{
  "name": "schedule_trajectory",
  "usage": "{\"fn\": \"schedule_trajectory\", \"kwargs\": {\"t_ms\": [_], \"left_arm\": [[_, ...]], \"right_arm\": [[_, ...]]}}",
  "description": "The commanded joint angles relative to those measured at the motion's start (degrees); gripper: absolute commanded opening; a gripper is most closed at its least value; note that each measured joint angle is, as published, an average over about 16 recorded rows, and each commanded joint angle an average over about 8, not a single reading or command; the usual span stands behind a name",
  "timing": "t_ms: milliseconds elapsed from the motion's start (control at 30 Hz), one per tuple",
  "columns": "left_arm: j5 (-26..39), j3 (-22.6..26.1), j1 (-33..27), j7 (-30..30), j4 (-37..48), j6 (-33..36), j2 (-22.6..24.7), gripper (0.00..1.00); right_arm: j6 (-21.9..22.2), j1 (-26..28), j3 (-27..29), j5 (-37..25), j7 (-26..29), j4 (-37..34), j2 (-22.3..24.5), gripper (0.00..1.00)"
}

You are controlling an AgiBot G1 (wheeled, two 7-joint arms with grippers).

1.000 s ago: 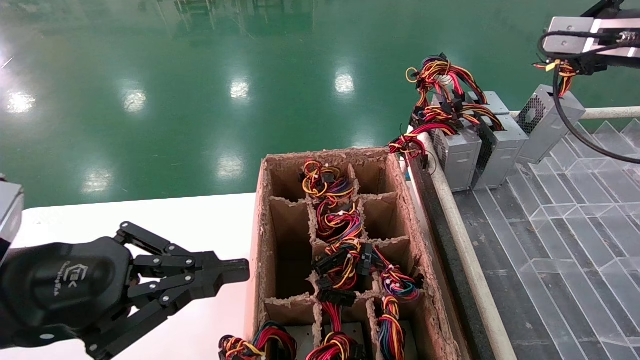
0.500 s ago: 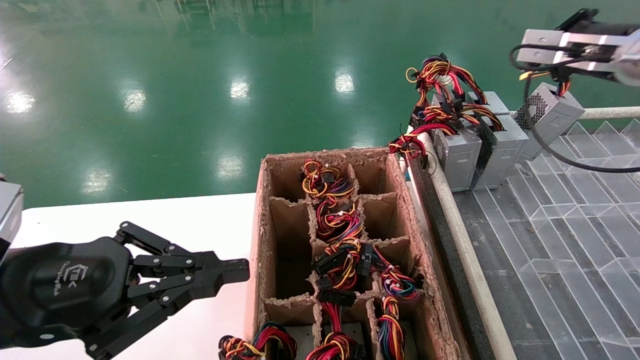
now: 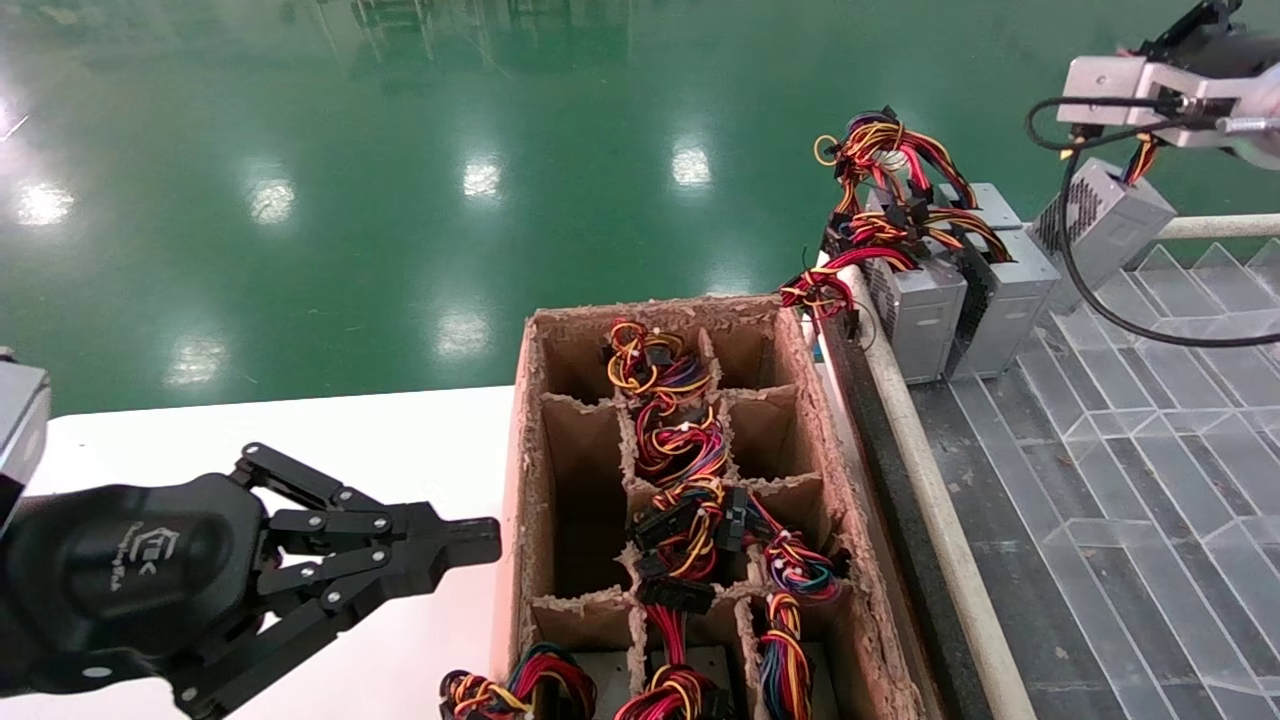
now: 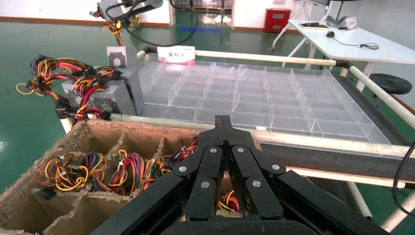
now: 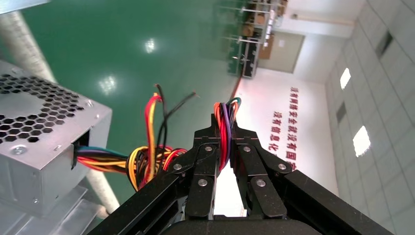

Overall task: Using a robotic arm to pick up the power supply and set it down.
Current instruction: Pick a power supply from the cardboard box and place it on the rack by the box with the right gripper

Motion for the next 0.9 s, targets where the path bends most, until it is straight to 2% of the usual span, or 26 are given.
{"fn": "schedule_trajectory", "kwargs": {"t_ms": [33, 300, 600, 900], "left_arm": [[0.0, 0.0, 0.0, 0.0, 0.0, 0.0, 0.0, 0.0], [0.0, 0.0, 0.0, 0.0, 0.0, 0.0, 0.0, 0.0], [0.0, 0.0, 0.0, 0.0, 0.0, 0.0, 0.0, 0.0], [0.0, 0.0, 0.0, 0.0, 0.0, 0.0, 0.0, 0.0]], "right_arm": [[1.3, -0.3, 0.3, 0.5, 0.0, 0.4, -0.2, 0.0], [2.1, -0.5, -0.3, -0.5, -0.7, -1.4, -2.1, 0.0], [7.6, -1.3, -1.5, -2.0, -1.0, -3.7, -1.8, 0.0], [9.9, -2.7, -2.0, -2.7, -1.3, -2.2, -2.3, 0.0]]}}
